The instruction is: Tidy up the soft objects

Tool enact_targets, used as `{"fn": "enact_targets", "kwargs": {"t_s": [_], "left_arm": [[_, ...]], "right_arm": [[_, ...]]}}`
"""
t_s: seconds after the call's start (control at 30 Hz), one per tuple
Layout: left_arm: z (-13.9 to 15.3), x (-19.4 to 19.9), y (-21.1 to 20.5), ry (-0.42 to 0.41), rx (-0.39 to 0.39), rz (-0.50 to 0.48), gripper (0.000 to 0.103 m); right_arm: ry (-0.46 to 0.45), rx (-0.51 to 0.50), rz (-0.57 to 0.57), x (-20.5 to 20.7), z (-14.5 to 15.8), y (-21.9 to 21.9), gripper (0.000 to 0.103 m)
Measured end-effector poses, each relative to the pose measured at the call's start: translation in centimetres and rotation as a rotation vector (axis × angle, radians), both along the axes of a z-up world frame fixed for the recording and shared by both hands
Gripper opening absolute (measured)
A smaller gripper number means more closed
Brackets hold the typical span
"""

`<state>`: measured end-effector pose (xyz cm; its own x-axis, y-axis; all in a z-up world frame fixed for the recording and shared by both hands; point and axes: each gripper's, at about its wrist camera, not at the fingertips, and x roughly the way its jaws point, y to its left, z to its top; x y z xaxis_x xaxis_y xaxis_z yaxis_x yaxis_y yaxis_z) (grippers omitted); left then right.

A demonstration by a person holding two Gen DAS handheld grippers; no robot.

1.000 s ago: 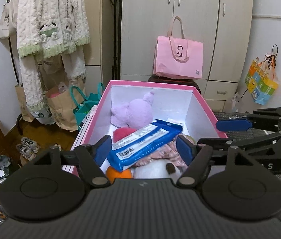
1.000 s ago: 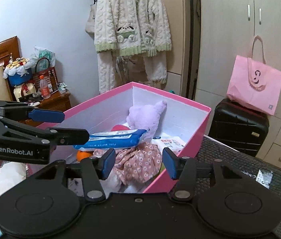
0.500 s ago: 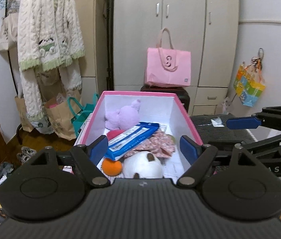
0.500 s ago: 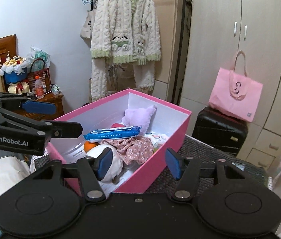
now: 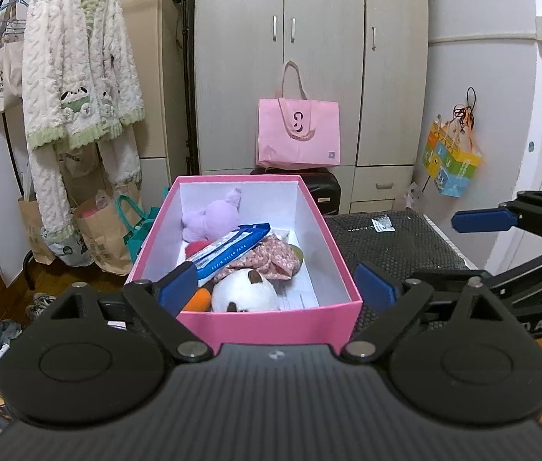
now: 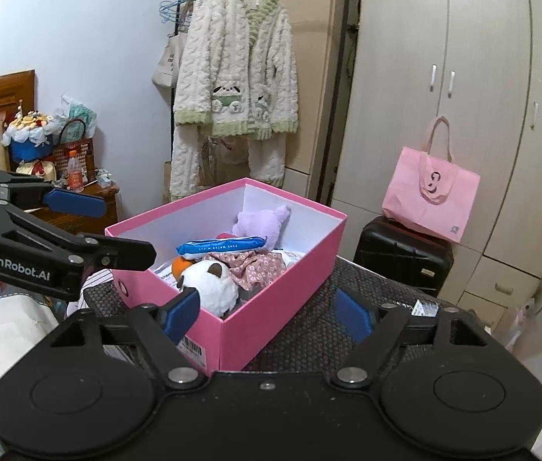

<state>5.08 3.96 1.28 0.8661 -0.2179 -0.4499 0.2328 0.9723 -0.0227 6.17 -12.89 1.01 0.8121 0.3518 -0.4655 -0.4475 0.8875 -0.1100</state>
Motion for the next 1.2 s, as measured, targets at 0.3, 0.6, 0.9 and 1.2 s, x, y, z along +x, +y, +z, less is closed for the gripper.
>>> {"fn": "enact_targets", "kwargs": {"t_s": [0.3, 0.6, 0.9, 1.2], "left_arm": [[-0.2, 0.1, -0.6, 0.022, 0.035, 0.043, 0.103], [-0.1, -1.6, -2.2, 0.002, 0.128, -0.011, 0.103], [-0.3, -0.2, -2.0, 0.083, 0.018, 0.024, 0.103], [-1.0, -0.2, -1.1, 0.162, -0.039, 0.012, 0.103]], "right_arm": [[0.01, 0.016, -0.13, -0.7, -0.4, -0.9, 0.101], [0.055, -0.03, -0.291, -2.1, -0.1, -1.0, 0.102], [0.092, 0.047, -0.367, -2.9, 0.1, -2.2, 0.102], [0.069, 0.061, -0.406, -3.8, 0.0, -1.7, 0.102]]}}
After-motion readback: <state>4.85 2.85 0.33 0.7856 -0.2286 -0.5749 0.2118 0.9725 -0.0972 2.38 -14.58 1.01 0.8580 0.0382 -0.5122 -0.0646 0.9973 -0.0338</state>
